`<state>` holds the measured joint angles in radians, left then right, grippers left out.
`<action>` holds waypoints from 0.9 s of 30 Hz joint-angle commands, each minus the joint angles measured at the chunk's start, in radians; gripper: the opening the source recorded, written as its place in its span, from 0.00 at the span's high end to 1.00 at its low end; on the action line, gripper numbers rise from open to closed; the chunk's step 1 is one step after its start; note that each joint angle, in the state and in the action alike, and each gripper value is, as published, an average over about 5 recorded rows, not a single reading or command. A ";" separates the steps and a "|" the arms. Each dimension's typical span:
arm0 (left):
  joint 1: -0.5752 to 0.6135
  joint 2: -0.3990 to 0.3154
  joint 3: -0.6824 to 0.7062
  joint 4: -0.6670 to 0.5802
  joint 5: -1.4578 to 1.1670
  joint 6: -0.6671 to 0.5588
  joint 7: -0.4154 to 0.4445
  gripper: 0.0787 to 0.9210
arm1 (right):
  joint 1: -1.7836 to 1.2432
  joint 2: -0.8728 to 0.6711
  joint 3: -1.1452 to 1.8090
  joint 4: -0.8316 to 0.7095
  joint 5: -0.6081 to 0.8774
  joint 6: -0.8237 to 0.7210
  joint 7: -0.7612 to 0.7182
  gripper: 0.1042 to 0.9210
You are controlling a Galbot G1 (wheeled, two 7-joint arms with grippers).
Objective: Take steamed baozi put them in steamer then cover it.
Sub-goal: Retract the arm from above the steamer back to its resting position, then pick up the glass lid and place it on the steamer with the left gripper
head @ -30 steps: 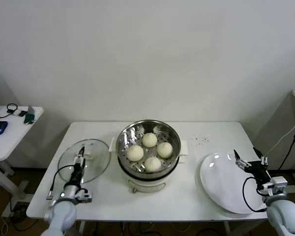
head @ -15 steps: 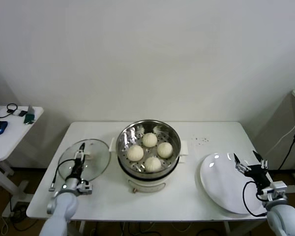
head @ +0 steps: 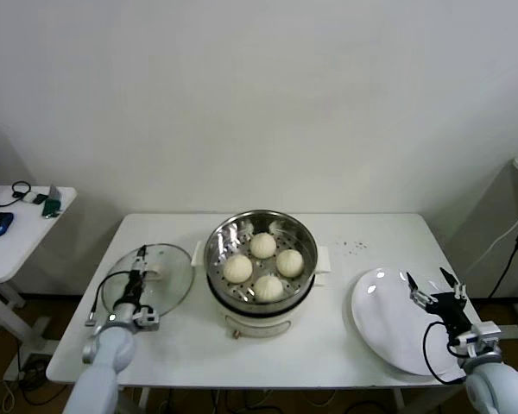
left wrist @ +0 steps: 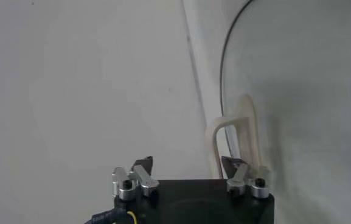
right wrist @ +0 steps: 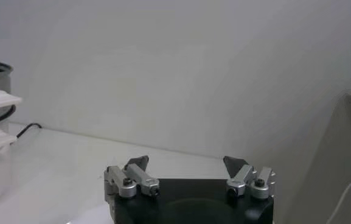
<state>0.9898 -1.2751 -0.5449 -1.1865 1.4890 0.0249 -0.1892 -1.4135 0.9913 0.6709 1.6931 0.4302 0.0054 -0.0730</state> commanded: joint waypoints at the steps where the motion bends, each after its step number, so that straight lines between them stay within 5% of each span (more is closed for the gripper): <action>1: -0.026 -0.002 0.007 0.037 -0.055 -0.007 -0.001 0.28 | -0.003 0.013 0.002 -0.002 -0.013 0.003 -0.010 0.12; 18: -0.003 0.010 0.023 -0.029 -0.132 -0.012 -0.008 0.87 | 0.011 0.029 -0.005 -0.020 -0.046 0.017 -0.014 0.12; 27: 0.090 0.059 0.030 -0.232 -0.205 0.060 -0.008 0.92 | 0.017 0.023 -0.005 -0.027 -0.049 0.023 -0.017 0.12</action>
<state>1.0073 -1.2511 -0.5163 -1.2384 1.3567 0.0270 -0.1947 -1.3999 1.0154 0.6664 1.6677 0.3855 0.0264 -0.0887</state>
